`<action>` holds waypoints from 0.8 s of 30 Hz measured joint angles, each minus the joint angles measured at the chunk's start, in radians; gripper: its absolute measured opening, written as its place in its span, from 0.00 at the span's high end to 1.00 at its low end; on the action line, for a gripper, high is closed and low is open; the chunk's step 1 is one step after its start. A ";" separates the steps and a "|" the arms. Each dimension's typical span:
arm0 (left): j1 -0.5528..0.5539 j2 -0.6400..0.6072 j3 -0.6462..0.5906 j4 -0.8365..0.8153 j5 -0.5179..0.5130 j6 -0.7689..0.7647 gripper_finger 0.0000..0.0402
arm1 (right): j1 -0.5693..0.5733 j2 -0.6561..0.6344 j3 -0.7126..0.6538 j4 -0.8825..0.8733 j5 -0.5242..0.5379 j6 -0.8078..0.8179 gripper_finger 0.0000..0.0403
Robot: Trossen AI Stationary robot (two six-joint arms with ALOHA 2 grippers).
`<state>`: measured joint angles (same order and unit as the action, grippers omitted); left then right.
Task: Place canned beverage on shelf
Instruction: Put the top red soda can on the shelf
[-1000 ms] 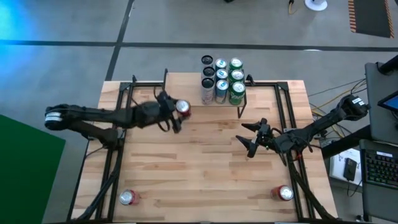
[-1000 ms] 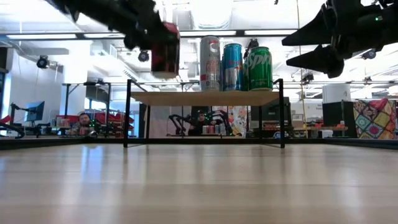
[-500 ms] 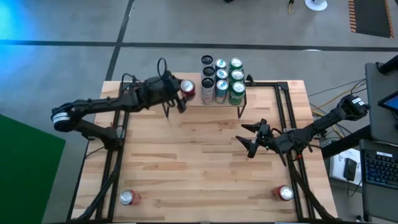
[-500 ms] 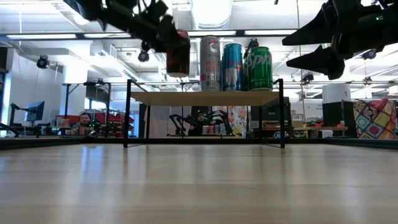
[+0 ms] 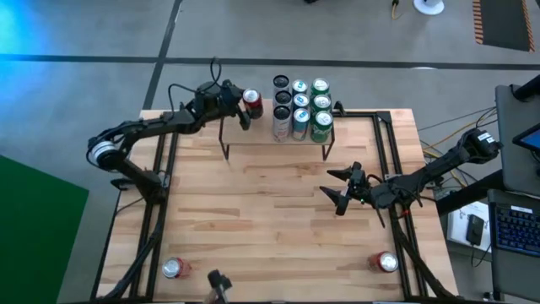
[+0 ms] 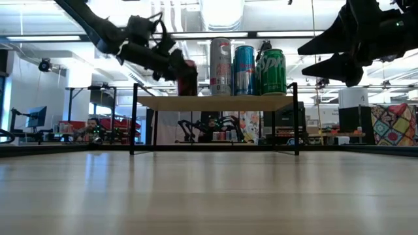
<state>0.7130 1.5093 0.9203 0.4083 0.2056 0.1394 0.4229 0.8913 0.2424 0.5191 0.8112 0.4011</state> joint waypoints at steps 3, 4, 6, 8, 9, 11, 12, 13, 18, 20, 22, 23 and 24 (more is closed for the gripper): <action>0.030 0.031 0.000 0.031 0.030 -0.001 0.25 | 0.000 0.000 0.000 -0.015 0.000 0.000 0.19; 0.036 0.040 0.000 0.042 0.037 -0.002 0.25 | 0.000 0.000 0.000 -0.020 0.000 0.000 0.19; 0.046 0.054 0.011 0.047 0.049 -0.002 0.25 | 0.000 0.000 0.000 -0.026 0.000 0.000 0.19; 0.052 0.071 0.029 0.042 0.071 -0.005 0.25 | -0.003 0.000 0.000 -0.028 0.000 0.000 0.19; 0.053 0.081 0.041 0.038 0.085 -0.011 0.25 | -0.004 0.000 0.000 -0.030 0.000 0.000 0.19; 0.056 0.100 0.074 0.006 0.101 -0.019 0.25 | -0.005 0.000 0.000 -0.031 0.001 0.000 0.19; 0.056 0.112 0.096 -0.016 0.101 -0.019 0.25 | -0.005 0.000 0.000 -0.031 0.001 0.000 0.19; 0.056 0.123 0.119 -0.040 0.101 -0.020 0.25 | -0.005 0.000 0.000 -0.032 0.001 0.000 0.19; 0.057 0.172 0.239 -0.208 0.102 -0.003 0.22 | -0.005 0.000 0.000 -0.043 0.001 0.020 0.19; 0.057 0.187 0.273 -0.280 0.115 0.000 0.19 | -0.005 0.000 0.000 -0.048 0.000 0.033 0.19; 0.057 0.200 0.299 -0.331 0.124 -0.001 0.17 | -0.005 0.000 0.000 -0.053 0.000 0.045 0.19; 0.057 0.201 0.312 -0.347 0.125 -0.001 0.16 | -0.005 0.000 0.000 -0.053 0.001 0.046 0.19; 0.057 0.198 0.325 -0.351 0.126 -0.002 0.15 | -0.005 0.000 0.000 -0.053 0.001 0.046 0.19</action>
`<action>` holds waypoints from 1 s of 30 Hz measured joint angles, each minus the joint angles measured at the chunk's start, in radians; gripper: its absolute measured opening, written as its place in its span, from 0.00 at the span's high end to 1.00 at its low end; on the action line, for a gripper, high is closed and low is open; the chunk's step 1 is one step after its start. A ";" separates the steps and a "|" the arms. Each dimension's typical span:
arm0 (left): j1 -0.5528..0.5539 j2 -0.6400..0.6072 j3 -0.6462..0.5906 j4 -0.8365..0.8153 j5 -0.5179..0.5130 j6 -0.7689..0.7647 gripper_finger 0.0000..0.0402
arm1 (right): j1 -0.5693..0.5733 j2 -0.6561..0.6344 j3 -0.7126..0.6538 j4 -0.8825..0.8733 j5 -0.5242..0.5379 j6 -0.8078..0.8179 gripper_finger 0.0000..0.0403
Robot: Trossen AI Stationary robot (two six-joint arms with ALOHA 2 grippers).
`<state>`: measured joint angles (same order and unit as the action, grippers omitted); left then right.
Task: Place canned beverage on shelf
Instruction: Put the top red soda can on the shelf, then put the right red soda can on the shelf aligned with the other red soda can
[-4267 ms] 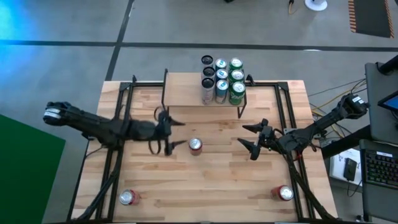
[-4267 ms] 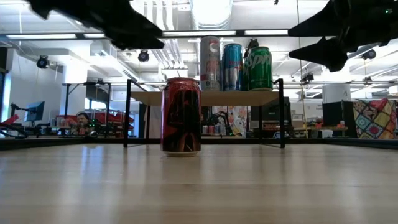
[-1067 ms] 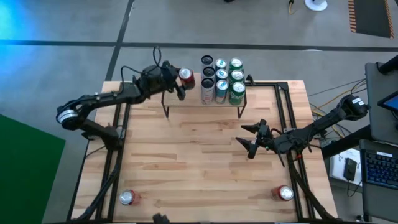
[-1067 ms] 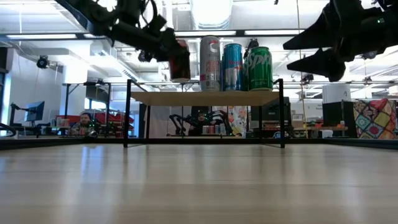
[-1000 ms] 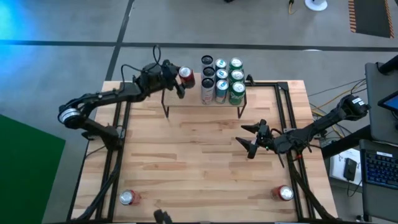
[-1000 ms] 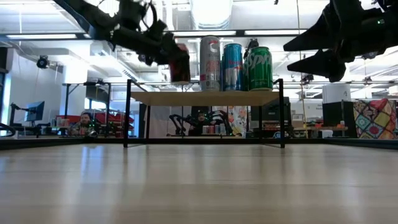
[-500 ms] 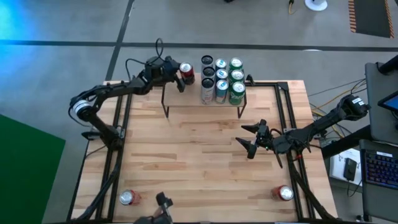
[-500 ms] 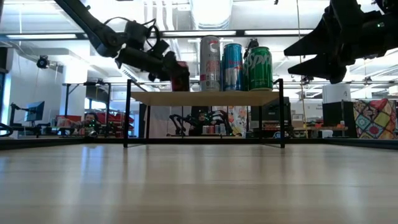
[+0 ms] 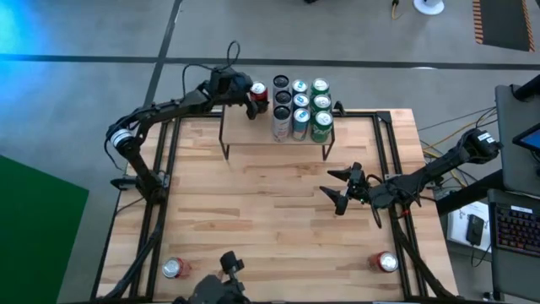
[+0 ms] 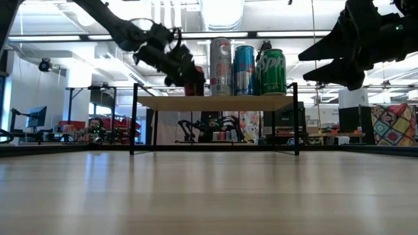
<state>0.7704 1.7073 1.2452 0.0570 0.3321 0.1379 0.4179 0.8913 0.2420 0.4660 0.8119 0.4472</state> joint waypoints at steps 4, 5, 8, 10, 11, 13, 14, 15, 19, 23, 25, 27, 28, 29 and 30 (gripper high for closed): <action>0.000 -0.026 0.032 -0.060 -0.005 0.002 0.14 | 0.000 0.000 0.000 0.001 0.000 0.000 0.19; 0.000 -0.034 0.034 -0.074 -0.008 0.004 0.14 | 0.000 0.000 0.000 0.001 0.000 0.000 0.19; 0.000 -0.081 0.034 -0.078 -0.013 0.003 0.14 | 0.000 0.000 0.000 0.001 0.000 -0.001 0.19; 0.000 -0.130 0.022 -0.072 -0.042 0.009 0.14 | 0.001 0.000 0.000 0.001 -0.001 -0.001 0.19; -0.002 -0.153 0.011 -0.074 -0.060 0.016 0.14 | 0.002 0.000 0.000 0.001 -0.005 -0.001 0.19; -0.003 -0.206 -0.024 -0.080 -0.085 0.026 0.14 | 0.007 0.000 0.000 0.001 -0.009 -0.001 0.19; -0.004 -0.234 -0.046 -0.084 -0.088 0.028 0.14 | 0.008 0.000 0.000 0.001 -0.009 -0.001 0.19; -0.005 -0.267 -0.071 -0.082 -0.088 0.027 0.14 | 0.008 0.000 0.000 0.001 -0.009 -0.001 0.19; -0.026 -0.420 -0.229 -0.015 -0.088 0.012 0.14 | 0.008 0.000 0.000 -0.008 -0.010 -0.001 0.19; -0.105 -0.594 -0.466 0.139 -0.087 -0.041 0.14 | 0.008 0.000 0.010 -0.035 -0.037 -0.001 0.19; -0.167 -0.682 -0.588 0.262 -0.088 -0.098 0.14 | 0.008 0.000 0.018 -0.041 -0.048 -0.001 0.19; -0.247 -0.758 -0.703 0.375 -0.119 -0.149 0.14 | 0.008 0.000 0.022 -0.044 -0.097 -0.003 0.19; -0.294 -0.788 -0.750 0.421 -0.147 -0.165 0.14 | 0.008 0.000 0.028 -0.044 -0.137 -0.015 0.19; -0.345 -0.816 -0.795 0.464 -0.183 -0.171 0.14 | 0.008 0.000 0.037 -0.040 -0.179 -0.025 0.19; -0.394 -0.840 -0.831 0.494 -0.225 -0.175 0.14 | 0.008 0.000 0.047 -0.034 -0.217 -0.041 0.19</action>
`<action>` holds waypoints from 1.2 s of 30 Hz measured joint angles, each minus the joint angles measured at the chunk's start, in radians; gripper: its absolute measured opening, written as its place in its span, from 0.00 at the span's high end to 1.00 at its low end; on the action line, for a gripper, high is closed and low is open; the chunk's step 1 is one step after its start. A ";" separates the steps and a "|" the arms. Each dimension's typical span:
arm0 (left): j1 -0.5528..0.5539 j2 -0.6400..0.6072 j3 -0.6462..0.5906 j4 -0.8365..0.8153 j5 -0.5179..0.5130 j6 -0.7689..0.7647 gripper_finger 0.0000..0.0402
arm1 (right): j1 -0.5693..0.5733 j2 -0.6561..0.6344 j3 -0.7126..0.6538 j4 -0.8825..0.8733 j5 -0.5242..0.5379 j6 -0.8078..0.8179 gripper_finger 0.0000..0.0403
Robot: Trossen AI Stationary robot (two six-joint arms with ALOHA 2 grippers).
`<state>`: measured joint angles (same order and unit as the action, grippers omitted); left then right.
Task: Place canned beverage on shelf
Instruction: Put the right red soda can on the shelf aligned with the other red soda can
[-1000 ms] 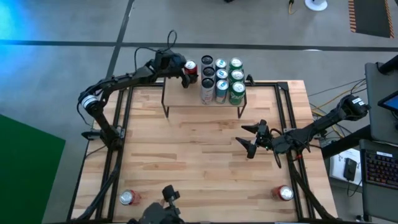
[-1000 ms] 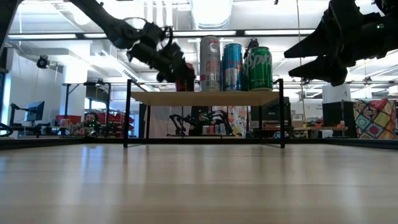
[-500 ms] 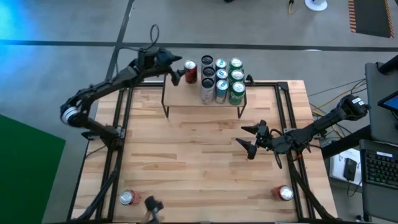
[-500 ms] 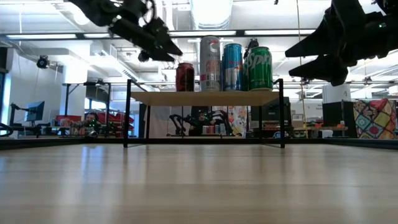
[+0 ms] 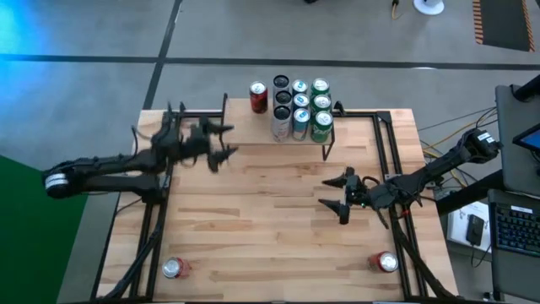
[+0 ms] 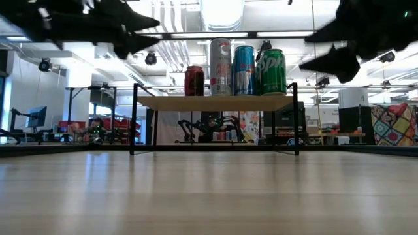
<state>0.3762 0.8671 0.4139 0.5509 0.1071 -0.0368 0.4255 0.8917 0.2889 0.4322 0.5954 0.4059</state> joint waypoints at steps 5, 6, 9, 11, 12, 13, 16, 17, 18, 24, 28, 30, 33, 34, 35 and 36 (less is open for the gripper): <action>-0.239 -0.044 -0.088 0.044 -0.184 0.010 0.14 | 0.002 0.007 0.057 -0.026 -0.062 -0.001 0.19; -0.283 -0.043 -0.091 0.044 -0.203 0.011 0.14 | 0.002 0.007 0.076 -0.058 -0.060 0.025 0.19; -0.407 -0.026 -0.084 0.071 -0.241 0.043 0.14 | -0.010 -0.011 0.194 -0.318 -0.043 0.200 0.19; -0.482 -0.001 -0.076 0.123 -0.296 0.074 0.14 | -0.013 -0.012 0.322 -0.623 -0.038 0.330 0.19; -0.520 0.015 -0.073 0.160 -0.337 0.090 0.14 | -0.011 -0.001 0.390 -0.780 -0.038 0.394 0.19; -0.555 0.033 -0.071 0.198 -0.385 0.104 0.14 | -0.003 0.019 0.457 -0.920 -0.042 0.452 0.19; -0.645 0.099 -0.078 0.286 -0.529 0.134 0.14 | 0.042 0.097 0.616 -1.223 -0.064 0.607 0.19; -0.667 0.122 -0.083 0.308 -0.563 0.143 0.14 | 0.056 0.128 0.660 -1.290 -0.095 0.649 0.19; -0.687 0.146 -0.085 0.322 -0.587 0.151 0.14 | 0.070 0.161 0.695 -1.338 -0.131 0.683 0.19; -0.703 0.281 -0.076 0.467 -0.617 0.224 0.14 | 0.149 0.376 0.831 -1.514 -0.294 0.750 0.19; -0.688 0.350 0.000 0.473 -0.617 0.231 0.14 | 0.186 0.509 0.913 -1.607 -0.366 0.800 0.19; -0.687 0.383 0.055 0.435 -0.618 0.234 0.14 | 0.205 0.563 0.958 -1.638 -0.378 0.818 0.19; -0.687 0.427 0.154 0.311 -0.617 0.239 0.14 | 0.235 0.631 1.039 -1.695 -0.407 0.840 0.19; -0.687 0.442 0.188 0.264 -0.617 0.238 0.14 | 0.247 0.652 1.069 -1.720 -0.412 0.853 0.19; -0.687 0.458 0.219 0.215 -0.617 0.235 0.14 | 0.258 0.671 1.100 -1.748 -0.416 0.863 0.19; -0.687 0.474 0.247 0.164 -0.617 0.222 0.14 | 0.271 0.688 1.131 -1.780 -0.418 0.876 0.19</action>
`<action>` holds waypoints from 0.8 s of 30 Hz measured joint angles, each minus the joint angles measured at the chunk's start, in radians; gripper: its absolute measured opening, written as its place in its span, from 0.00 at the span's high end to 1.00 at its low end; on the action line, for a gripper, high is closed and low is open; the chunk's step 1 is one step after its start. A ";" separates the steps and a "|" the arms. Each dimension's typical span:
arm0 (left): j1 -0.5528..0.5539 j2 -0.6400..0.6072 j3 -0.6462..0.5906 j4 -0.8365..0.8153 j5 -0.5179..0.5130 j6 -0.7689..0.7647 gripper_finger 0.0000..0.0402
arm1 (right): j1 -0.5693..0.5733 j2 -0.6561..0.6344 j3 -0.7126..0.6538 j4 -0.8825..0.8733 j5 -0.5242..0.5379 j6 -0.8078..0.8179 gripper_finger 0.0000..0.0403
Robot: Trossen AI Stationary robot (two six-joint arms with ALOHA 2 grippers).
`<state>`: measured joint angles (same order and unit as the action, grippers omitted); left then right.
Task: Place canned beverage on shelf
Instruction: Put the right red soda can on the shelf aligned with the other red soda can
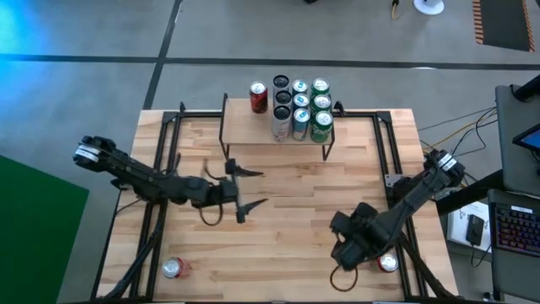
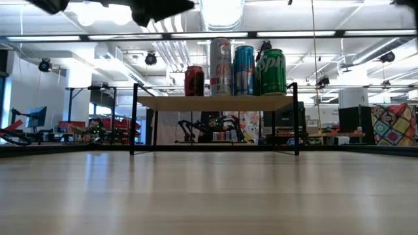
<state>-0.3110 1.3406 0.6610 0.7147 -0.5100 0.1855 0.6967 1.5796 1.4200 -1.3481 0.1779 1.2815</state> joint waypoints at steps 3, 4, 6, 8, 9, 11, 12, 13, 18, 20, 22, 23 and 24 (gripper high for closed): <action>-0.007 0.048 0.051 -0.081 0.001 -0.045 0.14 | 0.046 0.043 0.085 -0.126 -0.002 0.070 0.19; -0.010 0.060 0.058 -0.079 -0.001 -0.046 0.14 | 0.063 0.056 0.107 -0.162 -0.004 0.099 0.19; -0.013 0.081 0.066 -0.054 0.001 -0.034 0.15 | 0.100 0.074 0.134 -0.214 -0.037 0.157 0.19; -0.014 0.087 0.066 -0.032 0.001 -0.023 0.16 | 0.134 0.083 0.140 -0.219 -0.096 0.197 0.19; -0.013 0.087 0.063 -0.016 0.001 -0.017 0.18 | 0.153 0.086 0.141 -0.213 -0.131 0.208 0.19; -0.013 0.082 0.056 0.002 0.001 -0.008 0.20 | 0.188 0.099 0.140 -0.180 -0.213 0.209 0.19; -0.013 0.082 0.052 0.001 0.002 -0.004 0.21 | 0.205 0.107 0.140 -0.158 -0.252 0.203 0.19; -0.013 0.082 0.049 0.001 0.002 -0.003 0.22 | 0.222 0.115 0.141 -0.139 -0.281 0.207 0.19; -0.013 0.077 0.037 -0.010 0.020 -0.007 0.25 | 0.253 0.143 0.165 -0.135 -0.338 0.237 0.19; -0.017 0.076 0.037 -0.029 0.026 -0.011 0.26 | 0.252 0.144 0.172 -0.136 -0.334 0.243 0.19; -0.022 0.075 0.037 -0.039 0.026 -0.012 0.27 | 0.252 0.143 0.177 -0.135 -0.327 0.252 0.19; -0.023 0.072 0.037 -0.042 0.027 -0.013 0.28 | 0.251 0.141 0.178 -0.135 -0.328 0.259 0.19; -0.027 0.070 0.037 -0.045 0.028 -0.014 0.28 | 0.250 0.139 0.178 -0.137 -0.334 0.264 0.19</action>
<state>-0.3375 1.4106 0.6975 0.6696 -0.4824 0.1719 0.9470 1.7187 1.5978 -1.4855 -0.1564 1.5455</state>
